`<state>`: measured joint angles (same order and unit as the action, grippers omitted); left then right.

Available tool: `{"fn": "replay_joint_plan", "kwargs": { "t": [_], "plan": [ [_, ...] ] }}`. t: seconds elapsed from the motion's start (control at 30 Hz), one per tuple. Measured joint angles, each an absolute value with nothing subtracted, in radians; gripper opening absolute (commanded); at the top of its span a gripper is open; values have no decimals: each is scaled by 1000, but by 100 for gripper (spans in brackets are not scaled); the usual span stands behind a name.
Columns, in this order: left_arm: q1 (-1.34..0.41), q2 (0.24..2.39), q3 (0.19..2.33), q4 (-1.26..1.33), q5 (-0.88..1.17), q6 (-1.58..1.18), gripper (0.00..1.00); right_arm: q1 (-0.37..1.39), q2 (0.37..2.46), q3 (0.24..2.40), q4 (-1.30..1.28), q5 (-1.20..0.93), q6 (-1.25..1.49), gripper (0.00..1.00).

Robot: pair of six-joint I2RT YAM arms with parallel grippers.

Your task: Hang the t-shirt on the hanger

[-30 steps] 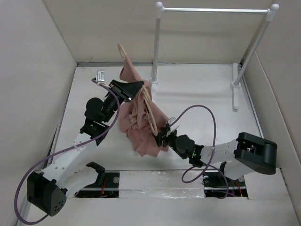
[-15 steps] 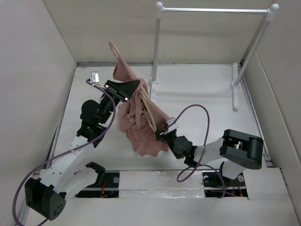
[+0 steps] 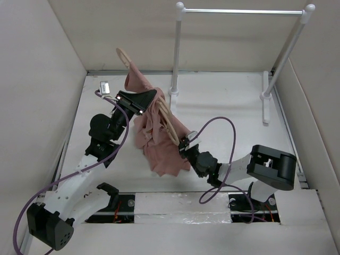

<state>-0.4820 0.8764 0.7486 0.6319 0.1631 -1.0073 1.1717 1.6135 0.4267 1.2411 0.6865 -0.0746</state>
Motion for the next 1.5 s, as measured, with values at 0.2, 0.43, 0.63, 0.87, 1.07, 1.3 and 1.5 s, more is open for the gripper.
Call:
{"fn": "replay_joint_plan", "kwargs": {
  "t": [0.2, 0.43, 0.63, 0.87, 1.07, 1.3, 1.5],
  "plan": [
    [-482, 860, 749, 632, 148, -1008, 0, 1140, 1607, 439, 1242, 649, -69, 0],
    [-462, 854, 749, 614, 157, -1025, 0, 1137, 1436, 339, 1250, 564, 31, 0],
    [-443, 863, 766, 601, 146, -1029, 0, 1133, 1215, 267, 1199, 458, 146, 0],
    [-443, 918, 845, 632, 133, -1034, 0, 1148, 1093, 259, 1011, 340, 267, 0],
    [-443, 968, 931, 633, 112, -1020, 0, 1202, 969, 242, 783, 297, 360, 0],
    [-444, 1002, 976, 625, 70, -984, 0, 1213, 876, 227, 653, 234, 448, 0],
    [-446, 1069, 976, 662, 28, -957, 0, 1248, 871, 244, 570, 159, 480, 0]
  ]
}}
